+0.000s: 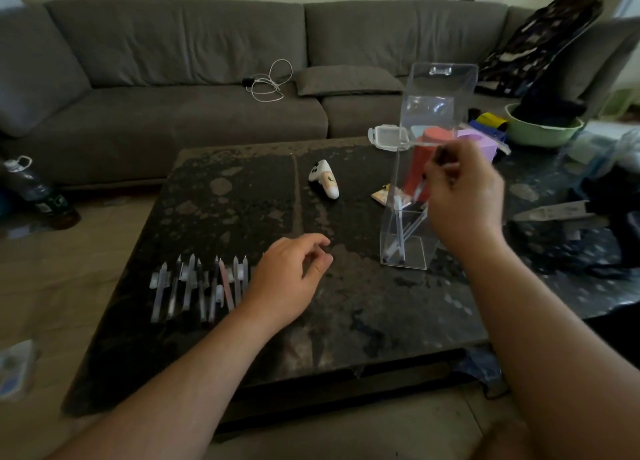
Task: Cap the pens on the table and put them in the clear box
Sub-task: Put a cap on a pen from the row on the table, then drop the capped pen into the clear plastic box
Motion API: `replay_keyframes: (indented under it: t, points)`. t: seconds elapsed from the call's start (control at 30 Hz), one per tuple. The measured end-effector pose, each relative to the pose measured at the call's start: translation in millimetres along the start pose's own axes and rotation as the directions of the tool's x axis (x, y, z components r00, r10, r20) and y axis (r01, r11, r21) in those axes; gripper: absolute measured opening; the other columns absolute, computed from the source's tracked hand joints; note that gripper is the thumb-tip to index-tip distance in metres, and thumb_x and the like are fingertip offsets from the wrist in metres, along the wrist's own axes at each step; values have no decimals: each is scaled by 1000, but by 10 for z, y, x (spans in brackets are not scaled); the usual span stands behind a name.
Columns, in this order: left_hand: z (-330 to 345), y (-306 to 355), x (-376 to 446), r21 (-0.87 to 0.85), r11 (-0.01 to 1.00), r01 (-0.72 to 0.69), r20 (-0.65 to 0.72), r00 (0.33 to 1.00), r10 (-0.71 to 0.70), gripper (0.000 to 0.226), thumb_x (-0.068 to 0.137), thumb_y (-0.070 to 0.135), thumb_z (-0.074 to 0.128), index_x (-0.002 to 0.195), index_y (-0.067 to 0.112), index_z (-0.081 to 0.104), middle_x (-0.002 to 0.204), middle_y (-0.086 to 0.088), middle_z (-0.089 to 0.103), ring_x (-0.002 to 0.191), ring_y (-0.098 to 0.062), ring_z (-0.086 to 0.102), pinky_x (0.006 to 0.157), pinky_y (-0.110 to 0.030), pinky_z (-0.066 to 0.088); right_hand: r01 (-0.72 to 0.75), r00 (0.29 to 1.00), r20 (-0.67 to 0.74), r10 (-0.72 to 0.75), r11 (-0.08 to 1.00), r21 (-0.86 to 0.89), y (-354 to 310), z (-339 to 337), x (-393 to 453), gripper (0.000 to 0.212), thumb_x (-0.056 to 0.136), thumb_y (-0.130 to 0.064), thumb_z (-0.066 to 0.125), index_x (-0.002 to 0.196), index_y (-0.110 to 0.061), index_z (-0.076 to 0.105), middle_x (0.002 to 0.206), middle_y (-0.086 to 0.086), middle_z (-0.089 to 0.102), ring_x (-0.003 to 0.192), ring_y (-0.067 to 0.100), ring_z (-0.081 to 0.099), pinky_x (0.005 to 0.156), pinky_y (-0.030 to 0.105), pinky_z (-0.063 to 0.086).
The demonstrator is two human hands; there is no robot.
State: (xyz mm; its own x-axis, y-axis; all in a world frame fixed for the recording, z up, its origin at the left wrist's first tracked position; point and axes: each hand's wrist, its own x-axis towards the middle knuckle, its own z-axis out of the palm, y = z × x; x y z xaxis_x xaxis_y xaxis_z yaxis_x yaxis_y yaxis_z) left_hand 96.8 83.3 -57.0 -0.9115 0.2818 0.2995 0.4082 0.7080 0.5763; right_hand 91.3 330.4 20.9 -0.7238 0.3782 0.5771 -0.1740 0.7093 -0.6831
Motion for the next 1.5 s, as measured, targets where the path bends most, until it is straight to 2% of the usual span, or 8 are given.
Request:
replay_keyframes:
  t: [0.3, 0.47, 0.67, 0.8, 0.9, 1.1, 1.37, 1.5]
  points:
    - [109, 28, -7, 37, 998, -49, 31, 998, 48, 29, 102, 36, 60, 131, 35, 63, 105, 26, 59, 111, -1, 51, 92, -23, 44, 119, 922, 385, 35, 922, -370, 216, 192, -88, 14, 107, -29, 45, 117, -31, 54, 97, -1, 60, 101, 30, 57, 88, 49, 41]
    - [131, 27, 8, 57, 997, -47, 49, 998, 44, 28, 101, 31, 62, 128, 36, 64, 109, 23, 61, 111, 1, 50, 94, -22, 43, 146, 947, 320, -33, 930, -336, 226, 186, -166, 34, 103, -19, 50, 134, -28, 60, 132, 6, 60, 123, 34, 47, 98, 54, 41]
    - [-19, -205, 85, 190, 974, 121, 0, 992, -123, 22, 100, 34, 62, 120, 44, 66, 106, 25, 56, 109, -1, 48, 99, -32, 47, 344, 924, 243, -294, 918, -198, -55, 454, -360, 33, 91, -10, 59, 122, -16, 70, 108, 7, 62, 99, 28, 55, 85, 42, 48]
    - [-197, -600, 84, 370, 867, 333, -14, 935, -354, 24, 97, 41, 62, 119, 42, 71, 114, 9, 60, 114, -19, 52, 97, -41, 50, 237, 711, 698, -86, 964, -123, -276, 912, -688, 48, 95, -21, 59, 143, -21, 56, 122, 5, 61, 115, 26, 59, 98, 38, 48]
    - [-269, -812, 30, 435, 803, 408, 52, 878, -475, 37, 89, 57, 66, 125, 45, 69, 120, 2, 59, 117, -25, 53, 99, -43, 50, 212, 551, 834, 25, 963, -169, -326, 1235, -877, 59, 97, -28, 60, 153, -19, 43, 139, 9, 57, 131, 28, 53, 109, 39, 44]
    - [-290, -851, -11, 459, 819, 346, 144, 880, -452, 52, 86, 68, 61, 135, 52, 59, 126, -2, 56, 123, -30, 48, 103, -45, 46, 241, 494, 869, 27, 956, -167, -382, 1597, -1077, 46, 101, -41, 55, 145, -30, 52, 125, 9, 56, 115, 31, 58, 101, 45, 49]
    - [-259, -810, -10, 500, 826, 259, 151, 914, -377, 42, 84, 67, 61, 125, 54, 62, 124, 4, 56, 120, -25, 47, 95, -41, 44, 265, 507, 857, 87, 931, -252, -344, 1637, -943, 5, 96, -33, 61, 91, -34, 59, 100, 0, 55, 104, 18, 56, 84, 31, 46]
    - [-218, -773, 9, 516, 825, 229, 173, 916, -362, 48, 82, 77, 56, 122, 53, 66, 122, 4, 55, 119, -26, 47, 96, -42, 41, 286, 512, 854, 94, 918, -273, -311, 1581, -894, 4, 96, -30, 66, 96, -29, 63, 101, 1, 56, 103, 18, 56, 85, 30, 47]
